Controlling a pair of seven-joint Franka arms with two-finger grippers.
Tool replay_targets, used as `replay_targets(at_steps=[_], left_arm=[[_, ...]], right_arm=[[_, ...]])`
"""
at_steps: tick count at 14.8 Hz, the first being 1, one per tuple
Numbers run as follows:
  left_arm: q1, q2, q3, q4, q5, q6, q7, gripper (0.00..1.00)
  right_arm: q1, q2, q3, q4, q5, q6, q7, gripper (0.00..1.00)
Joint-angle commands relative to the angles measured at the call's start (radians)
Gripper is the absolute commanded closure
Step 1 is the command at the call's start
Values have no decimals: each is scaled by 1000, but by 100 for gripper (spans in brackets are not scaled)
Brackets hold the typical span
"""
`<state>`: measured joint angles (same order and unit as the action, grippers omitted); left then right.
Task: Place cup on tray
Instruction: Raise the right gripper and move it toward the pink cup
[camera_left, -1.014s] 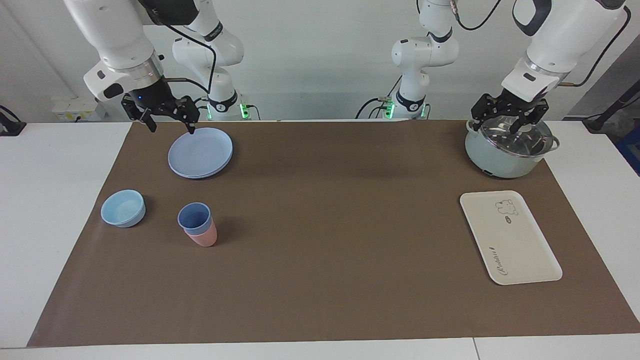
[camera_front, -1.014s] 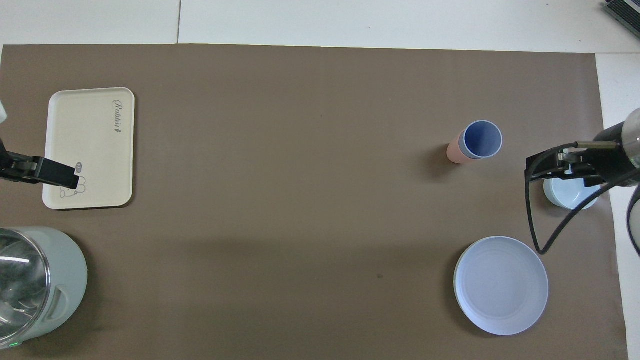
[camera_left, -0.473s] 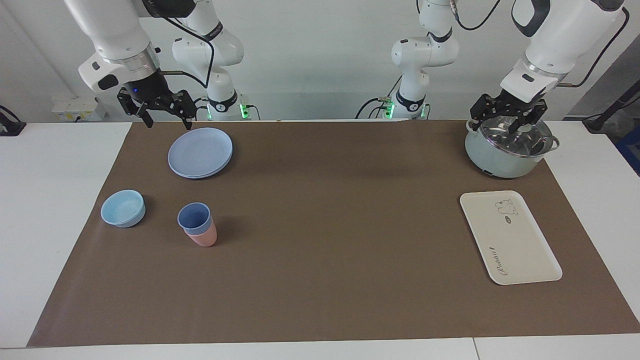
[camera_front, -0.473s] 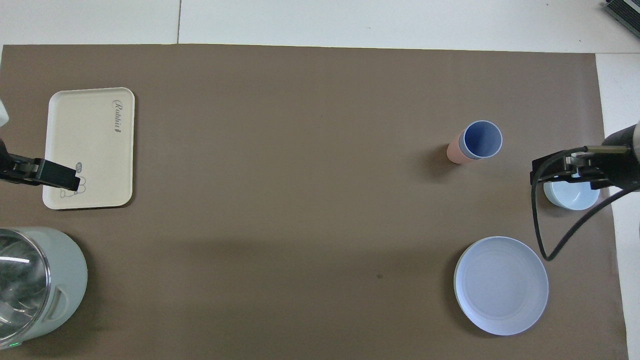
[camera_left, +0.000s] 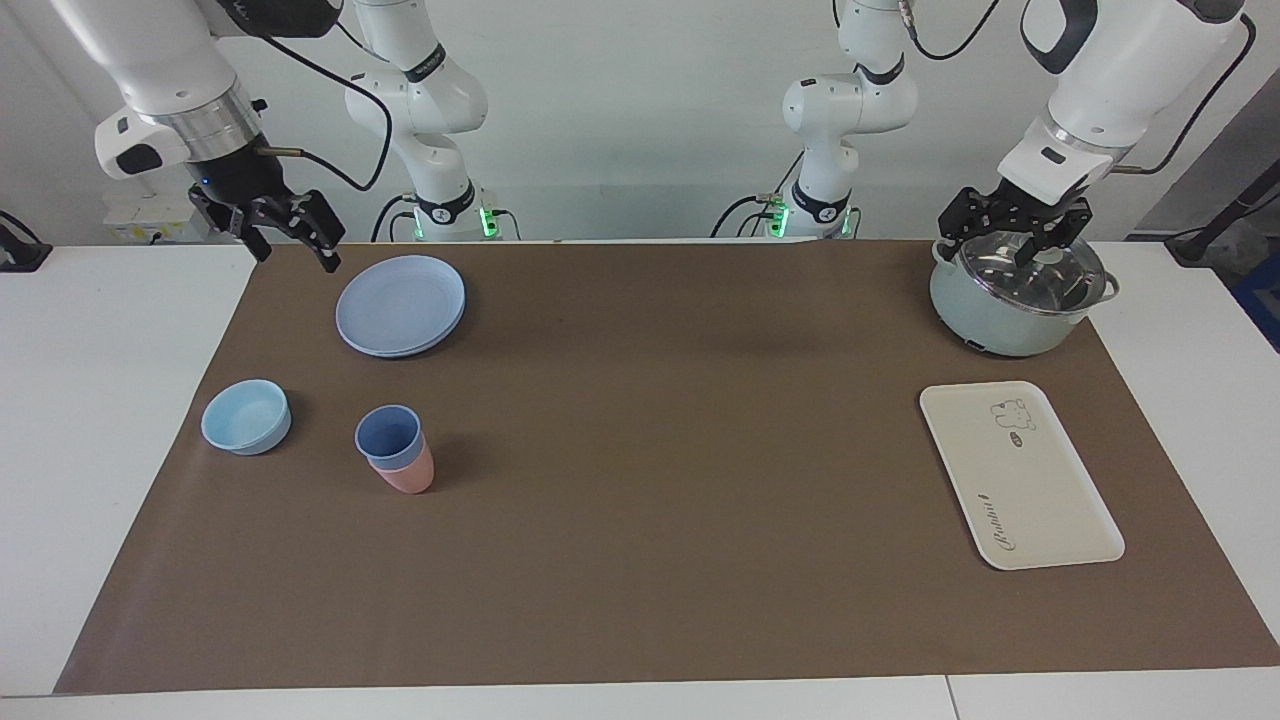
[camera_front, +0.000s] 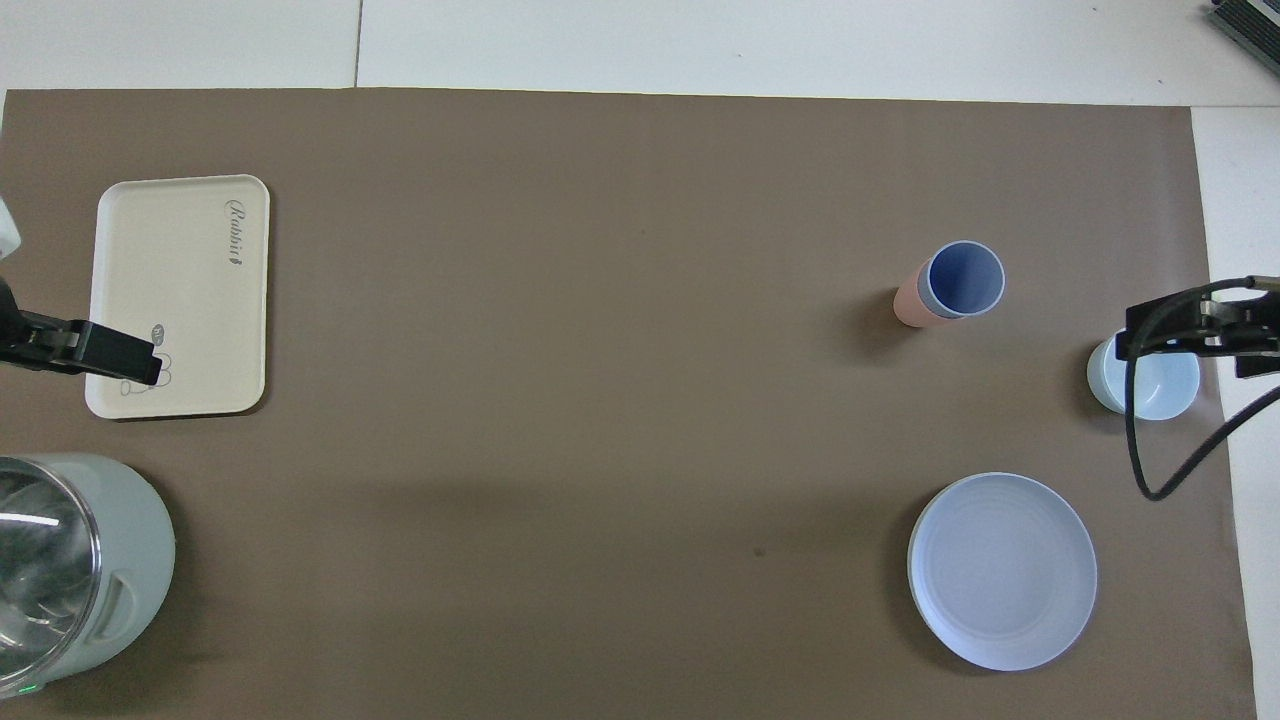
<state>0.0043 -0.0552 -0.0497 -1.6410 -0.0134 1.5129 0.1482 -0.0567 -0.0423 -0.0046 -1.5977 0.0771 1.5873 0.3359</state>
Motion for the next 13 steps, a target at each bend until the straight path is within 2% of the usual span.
replay_targets(at_steps=[1, 3, 6, 8, 10, 13], left_arm=[[-9, -32, 8, -33, -2, 3, 5, 0], [-7, -32, 8, -30, -2, 0, 4, 0], [-9, -32, 7, -34, -2, 1, 4, 0], [-6, -26, 7, -14, -20, 3, -8, 0], [-4, -20, 7, 6, -23, 1, -10, 0], [-9, -23, 8, -3, -22, 4, -15, 0]], right_arm=[[-34, 47, 6, 4, 35, 78, 148, 3], [-47, 99, 5, 36, 41, 109, 190, 3], [-51, 215, 8, 152, 41, 109, 323, 3], [-55, 307, 5, 243, 94, 94, 368, 3], [-92, 392, 6, 289, 136, 83, 382, 3], [-89, 524, 12, 404, 150, 99, 432, 3]])
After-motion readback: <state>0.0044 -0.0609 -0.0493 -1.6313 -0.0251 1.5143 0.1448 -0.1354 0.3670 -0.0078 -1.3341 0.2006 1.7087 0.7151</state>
